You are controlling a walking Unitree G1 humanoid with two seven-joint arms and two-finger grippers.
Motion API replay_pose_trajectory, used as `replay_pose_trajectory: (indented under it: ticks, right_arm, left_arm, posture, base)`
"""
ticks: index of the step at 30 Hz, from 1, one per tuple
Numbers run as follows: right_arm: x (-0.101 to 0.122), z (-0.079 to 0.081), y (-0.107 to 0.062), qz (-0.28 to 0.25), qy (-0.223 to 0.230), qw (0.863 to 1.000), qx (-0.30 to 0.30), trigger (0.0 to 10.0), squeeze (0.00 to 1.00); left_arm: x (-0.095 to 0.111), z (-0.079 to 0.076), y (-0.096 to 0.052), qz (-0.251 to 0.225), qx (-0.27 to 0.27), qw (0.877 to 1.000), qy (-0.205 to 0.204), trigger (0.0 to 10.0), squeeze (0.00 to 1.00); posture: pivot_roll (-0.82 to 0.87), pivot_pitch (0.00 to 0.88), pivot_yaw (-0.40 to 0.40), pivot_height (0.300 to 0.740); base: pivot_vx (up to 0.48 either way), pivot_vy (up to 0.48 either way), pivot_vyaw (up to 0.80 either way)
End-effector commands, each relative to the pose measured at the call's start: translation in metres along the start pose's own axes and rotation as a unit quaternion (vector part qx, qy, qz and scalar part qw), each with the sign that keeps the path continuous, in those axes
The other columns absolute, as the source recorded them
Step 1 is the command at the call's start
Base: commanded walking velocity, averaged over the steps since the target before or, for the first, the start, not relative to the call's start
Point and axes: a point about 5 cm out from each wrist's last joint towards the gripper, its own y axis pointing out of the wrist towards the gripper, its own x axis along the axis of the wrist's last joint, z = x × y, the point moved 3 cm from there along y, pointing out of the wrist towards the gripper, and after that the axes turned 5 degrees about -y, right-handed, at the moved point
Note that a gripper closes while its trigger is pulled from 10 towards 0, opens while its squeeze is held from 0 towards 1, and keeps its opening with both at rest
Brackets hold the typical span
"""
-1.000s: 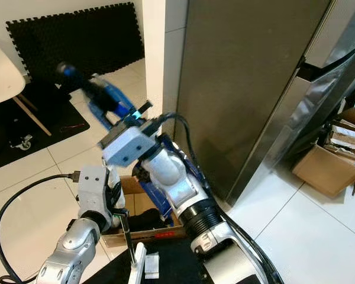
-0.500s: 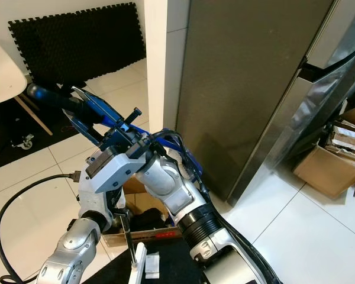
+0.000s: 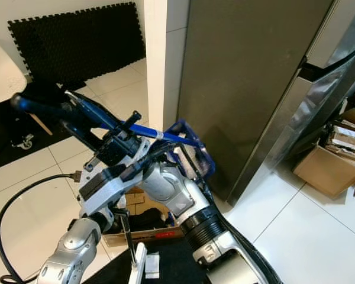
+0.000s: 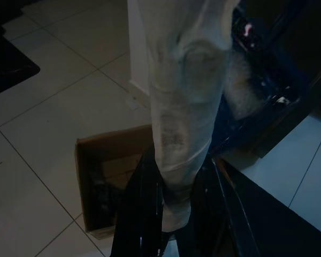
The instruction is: Sweep floor
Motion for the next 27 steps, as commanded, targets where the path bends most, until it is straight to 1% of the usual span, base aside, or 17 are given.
replay_pose_trajectory:
  ticks: [1,14,18,21,27]
  right_arm:
    - [0.015,-0.003,0.005,-0.048,-0.022,0.999,0.004,10.0,0.0]
    - [0.02,0.001,0.001,-0.064,-0.046,0.997,0.005,10.0,0.0]
    - [0.03,0.006,-0.001,-0.091,-0.049,0.994,0.016,10.0,0.0]
    - [0.032,0.01,-0.003,-0.097,-0.044,0.994,0.021,10.0,0.0]
    - [0.031,0.009,-0.005,-0.102,-0.055,0.993,0.025,10.0,0.0]
  left_arm:
    - [0.0,-0.005,0.001,0.0,-0.006,1.0,0.0,10.0,0.0]
    - [0.0,-0.006,0.002,-0.001,-0.009,1.0,0.001,10.0,0.0]
    - [0.0,-0.007,0.002,-0.001,-0.01,1.0,0.003,10.0,0.0]
    - [0.0,-0.007,0.002,-0.001,-0.011,1.0,0.003,10.0,0.0]
    - [0.0,-0.007,0.003,-0.001,-0.009,1.0,0.002,10.0,0.0]
  posture:
    - [0.15,0.129,-0.038,0.74]
    - [0.15,0.123,-0.037,0.74]
    - [0.14,0.118,-0.035,0.74]
    - [0.14,0.118,-0.035,0.74]
    - [0.14,0.12,-0.037,0.74]
  base:
    - [0.0,0.0,0.0]
    - [0.0,0.0,0.0]
    - [0.0,0.0,0.0]
    - [0.0,0.0,0.0]
    - [0.0,0.0,0.0]
